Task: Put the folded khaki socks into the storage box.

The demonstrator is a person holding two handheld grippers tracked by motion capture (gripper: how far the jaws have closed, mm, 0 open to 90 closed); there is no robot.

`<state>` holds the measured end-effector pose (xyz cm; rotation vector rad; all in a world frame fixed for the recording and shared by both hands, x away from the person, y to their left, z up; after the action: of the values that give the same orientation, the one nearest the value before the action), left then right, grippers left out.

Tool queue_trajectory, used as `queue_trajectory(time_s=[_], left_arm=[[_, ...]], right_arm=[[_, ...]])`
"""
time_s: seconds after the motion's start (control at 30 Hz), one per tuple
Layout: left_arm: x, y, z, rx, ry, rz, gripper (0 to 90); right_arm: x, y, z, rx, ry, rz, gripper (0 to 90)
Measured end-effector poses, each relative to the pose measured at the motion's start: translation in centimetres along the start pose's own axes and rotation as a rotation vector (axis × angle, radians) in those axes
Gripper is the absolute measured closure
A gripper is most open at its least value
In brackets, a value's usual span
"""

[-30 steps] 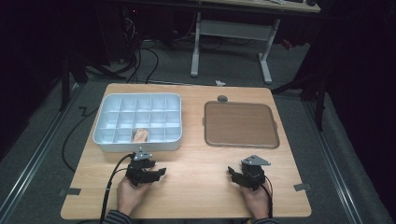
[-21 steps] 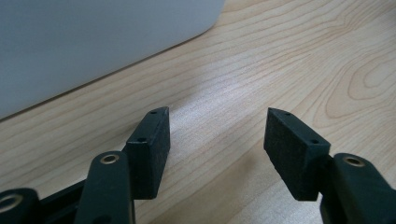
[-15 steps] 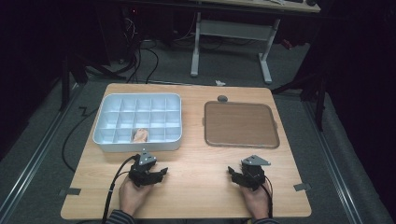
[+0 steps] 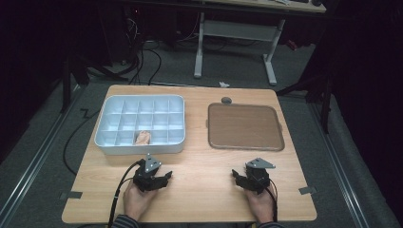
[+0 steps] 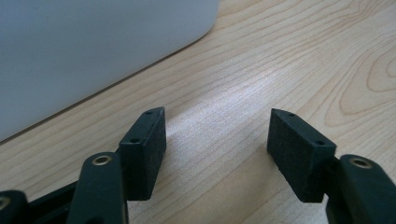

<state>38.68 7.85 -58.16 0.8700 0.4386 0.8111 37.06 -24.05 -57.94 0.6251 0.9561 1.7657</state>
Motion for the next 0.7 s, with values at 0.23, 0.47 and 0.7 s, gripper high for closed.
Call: queue_trajectory(time_s=[0.23, 0.47, 0.7], left_arm=[[-0.07, -0.03, 0.00, 0.003, -0.006, 0.003, 36.3], [-0.07, -0.04, 0.00, 0.002, -0.004, 0.003, 35.6], [-0.12, -0.04, -0.01, 0.005, -0.006, 0.001, 34.9]], right_arm=[[0.02, 0.00, 0.00, 0.000, 0.000, 0.001, 36.4], [0.02, 0.00, 0.00, -0.001, 0.000, 0.000, 36.4], [0.02, 0.00, -0.01, 0.000, 0.001, 0.000, 36.4]])
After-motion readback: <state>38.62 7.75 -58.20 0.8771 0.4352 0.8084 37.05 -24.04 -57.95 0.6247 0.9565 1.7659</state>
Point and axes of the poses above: each handheld gripper's, and its own axes: y roughly backward along the jaws, z roughly out of its top, x roughly to its left, the point moved 7 cm from there along -y, roughly forward along the jaws, and after that the axes turned 13 degrees about x, right-handed, at the moved point
